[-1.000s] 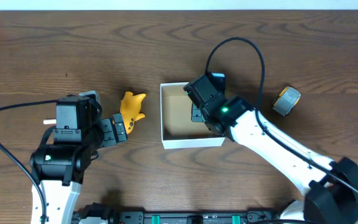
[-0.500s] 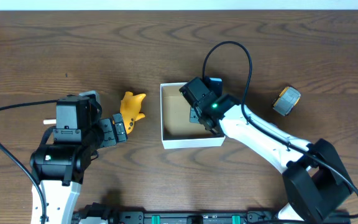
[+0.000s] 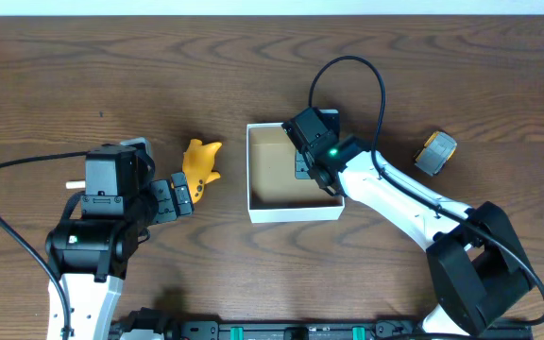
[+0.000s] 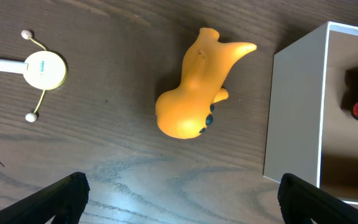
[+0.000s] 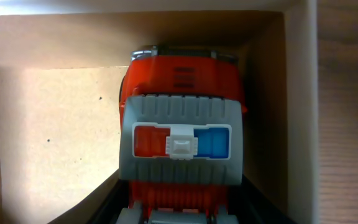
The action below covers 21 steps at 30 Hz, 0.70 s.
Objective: Pack container
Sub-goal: 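Carry the red police truck into the white box and release it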
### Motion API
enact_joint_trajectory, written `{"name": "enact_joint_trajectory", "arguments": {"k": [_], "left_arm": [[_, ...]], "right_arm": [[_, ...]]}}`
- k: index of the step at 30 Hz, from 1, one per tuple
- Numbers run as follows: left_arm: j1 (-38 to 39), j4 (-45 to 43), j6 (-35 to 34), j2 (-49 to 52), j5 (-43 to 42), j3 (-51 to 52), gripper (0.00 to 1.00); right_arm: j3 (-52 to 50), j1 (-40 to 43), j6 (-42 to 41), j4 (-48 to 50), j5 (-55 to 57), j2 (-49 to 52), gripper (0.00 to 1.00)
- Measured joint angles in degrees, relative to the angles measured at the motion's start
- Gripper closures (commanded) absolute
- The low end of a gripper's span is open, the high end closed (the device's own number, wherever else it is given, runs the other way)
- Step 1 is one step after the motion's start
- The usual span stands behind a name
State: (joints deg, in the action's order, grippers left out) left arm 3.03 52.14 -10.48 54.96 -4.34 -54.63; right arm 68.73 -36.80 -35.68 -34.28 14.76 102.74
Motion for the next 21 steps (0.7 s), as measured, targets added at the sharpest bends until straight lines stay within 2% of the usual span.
{"name": "enact_joint_trajectory", "arguments": {"k": [10, 21], "left_arm": [[0.00, 0.00, 0.00, 0.02, -0.02, 0.00, 0.02], [0.00, 0.00, 0.00, 0.02, 0.00, 0.00, 0.02]], "right_arm": [[0.00, 0.00, 1.36, 0.04, -0.04, 0.00, 0.45], [0.00, 0.00, 1.84, 0.17, 0.02, 0.00, 0.39]]}}
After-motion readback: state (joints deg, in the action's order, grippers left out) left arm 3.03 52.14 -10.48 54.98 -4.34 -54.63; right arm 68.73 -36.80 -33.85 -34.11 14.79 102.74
